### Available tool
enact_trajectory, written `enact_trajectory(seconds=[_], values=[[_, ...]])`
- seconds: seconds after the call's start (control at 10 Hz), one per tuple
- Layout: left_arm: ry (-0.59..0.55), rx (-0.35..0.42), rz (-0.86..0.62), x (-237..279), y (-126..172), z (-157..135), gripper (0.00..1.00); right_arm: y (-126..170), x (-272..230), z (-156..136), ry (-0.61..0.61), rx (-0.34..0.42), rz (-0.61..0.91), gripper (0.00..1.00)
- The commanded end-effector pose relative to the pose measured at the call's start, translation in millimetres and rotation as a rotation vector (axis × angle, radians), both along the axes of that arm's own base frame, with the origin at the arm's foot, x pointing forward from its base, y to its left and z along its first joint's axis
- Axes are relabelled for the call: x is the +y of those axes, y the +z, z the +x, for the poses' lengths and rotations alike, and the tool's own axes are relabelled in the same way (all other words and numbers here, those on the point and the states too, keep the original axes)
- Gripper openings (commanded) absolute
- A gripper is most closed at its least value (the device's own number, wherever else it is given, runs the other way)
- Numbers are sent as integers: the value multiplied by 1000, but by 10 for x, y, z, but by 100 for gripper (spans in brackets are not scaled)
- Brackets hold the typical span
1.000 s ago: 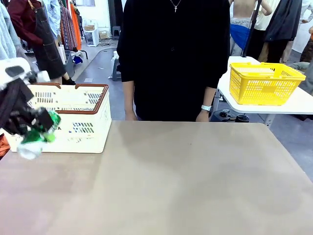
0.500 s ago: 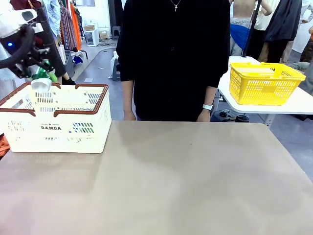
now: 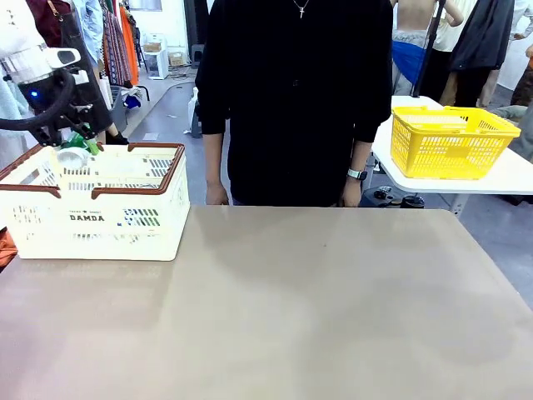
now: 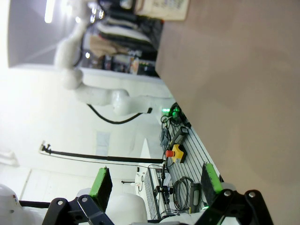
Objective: Place the drinks into the Shopping basket.
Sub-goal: Pick up one drink and place it into the Shopping basket.
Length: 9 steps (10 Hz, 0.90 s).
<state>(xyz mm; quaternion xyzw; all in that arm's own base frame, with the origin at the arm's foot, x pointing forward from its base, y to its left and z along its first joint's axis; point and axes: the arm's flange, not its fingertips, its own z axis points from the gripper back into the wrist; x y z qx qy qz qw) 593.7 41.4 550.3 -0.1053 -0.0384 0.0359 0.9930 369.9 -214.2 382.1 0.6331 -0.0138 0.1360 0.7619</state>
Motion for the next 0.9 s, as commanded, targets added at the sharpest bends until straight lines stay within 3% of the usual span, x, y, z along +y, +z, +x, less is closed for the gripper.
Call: enact_trajectory(seconds=[0.0,0.3,0.5,0.6,0.8], values=[[30,-67,37,-78,145,-53,0,32,36,-9,-10,18,-15,100],[7,-34,14,-42,80,8,0,32,36,-9,-10,18,-15,100],[-117,-34,112,-50,-89,555,0,32,36,-9,-10,18,-15,100],[-117,-6,110,14,-225,793,0,32,36,-9,-10,18,-15,100],[-81,38,90,94,-506,896,0,32,36,-9,-10,18,-15,100]])
